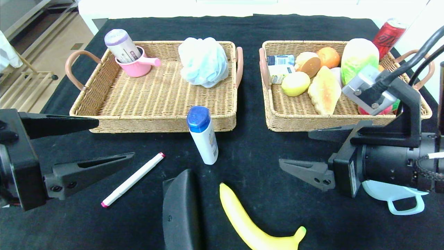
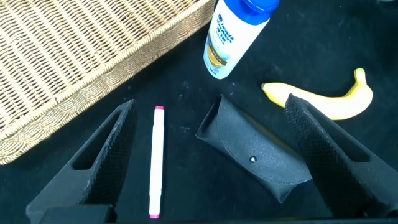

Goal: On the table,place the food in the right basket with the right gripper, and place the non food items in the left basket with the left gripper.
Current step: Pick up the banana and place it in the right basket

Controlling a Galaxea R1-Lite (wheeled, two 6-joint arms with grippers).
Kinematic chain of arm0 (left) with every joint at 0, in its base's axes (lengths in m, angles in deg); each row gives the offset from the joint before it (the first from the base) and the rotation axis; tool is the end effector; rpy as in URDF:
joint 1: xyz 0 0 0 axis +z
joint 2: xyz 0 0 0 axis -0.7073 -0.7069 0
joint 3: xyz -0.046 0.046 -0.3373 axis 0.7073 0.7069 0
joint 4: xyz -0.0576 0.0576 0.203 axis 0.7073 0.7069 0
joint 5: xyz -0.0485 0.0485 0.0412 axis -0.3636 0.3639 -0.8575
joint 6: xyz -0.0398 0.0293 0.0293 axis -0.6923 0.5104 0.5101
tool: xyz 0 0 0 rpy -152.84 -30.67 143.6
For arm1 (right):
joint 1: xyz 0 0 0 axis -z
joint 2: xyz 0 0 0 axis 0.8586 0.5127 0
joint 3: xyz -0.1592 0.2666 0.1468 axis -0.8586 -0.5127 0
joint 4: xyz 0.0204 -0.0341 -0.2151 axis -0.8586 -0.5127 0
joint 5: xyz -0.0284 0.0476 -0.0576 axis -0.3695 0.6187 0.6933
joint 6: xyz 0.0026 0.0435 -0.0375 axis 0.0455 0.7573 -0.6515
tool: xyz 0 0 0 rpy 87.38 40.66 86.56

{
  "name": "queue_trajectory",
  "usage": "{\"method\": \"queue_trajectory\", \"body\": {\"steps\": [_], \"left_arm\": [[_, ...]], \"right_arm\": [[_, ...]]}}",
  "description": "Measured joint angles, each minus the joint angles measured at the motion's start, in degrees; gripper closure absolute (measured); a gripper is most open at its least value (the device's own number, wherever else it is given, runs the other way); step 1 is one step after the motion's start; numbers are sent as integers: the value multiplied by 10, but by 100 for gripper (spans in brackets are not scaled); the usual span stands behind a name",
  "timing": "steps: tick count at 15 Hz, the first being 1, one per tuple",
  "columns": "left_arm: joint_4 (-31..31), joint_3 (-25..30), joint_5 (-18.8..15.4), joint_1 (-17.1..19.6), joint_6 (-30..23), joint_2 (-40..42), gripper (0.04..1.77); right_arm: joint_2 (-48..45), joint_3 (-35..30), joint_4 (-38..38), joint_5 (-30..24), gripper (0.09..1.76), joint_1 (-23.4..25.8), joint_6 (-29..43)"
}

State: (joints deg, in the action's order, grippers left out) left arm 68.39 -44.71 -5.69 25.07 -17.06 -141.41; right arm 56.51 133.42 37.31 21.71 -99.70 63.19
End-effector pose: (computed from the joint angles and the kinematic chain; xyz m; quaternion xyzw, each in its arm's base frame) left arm 0.1668 -0.0745 0.3238 0.1282 0.1026 -0.2969 0.9407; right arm 0.2248 0.1970 0.2838 -0.0978 0.1441 0.3774 0.9095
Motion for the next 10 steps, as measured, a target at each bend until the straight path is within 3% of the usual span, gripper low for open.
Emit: {"method": "queue_trajectory", "body": {"steps": [10], "left_arm": [[1,1,0,0,0,-1,9]], "right_arm": [[14,-74,1,63,15,-92,-2]]}}
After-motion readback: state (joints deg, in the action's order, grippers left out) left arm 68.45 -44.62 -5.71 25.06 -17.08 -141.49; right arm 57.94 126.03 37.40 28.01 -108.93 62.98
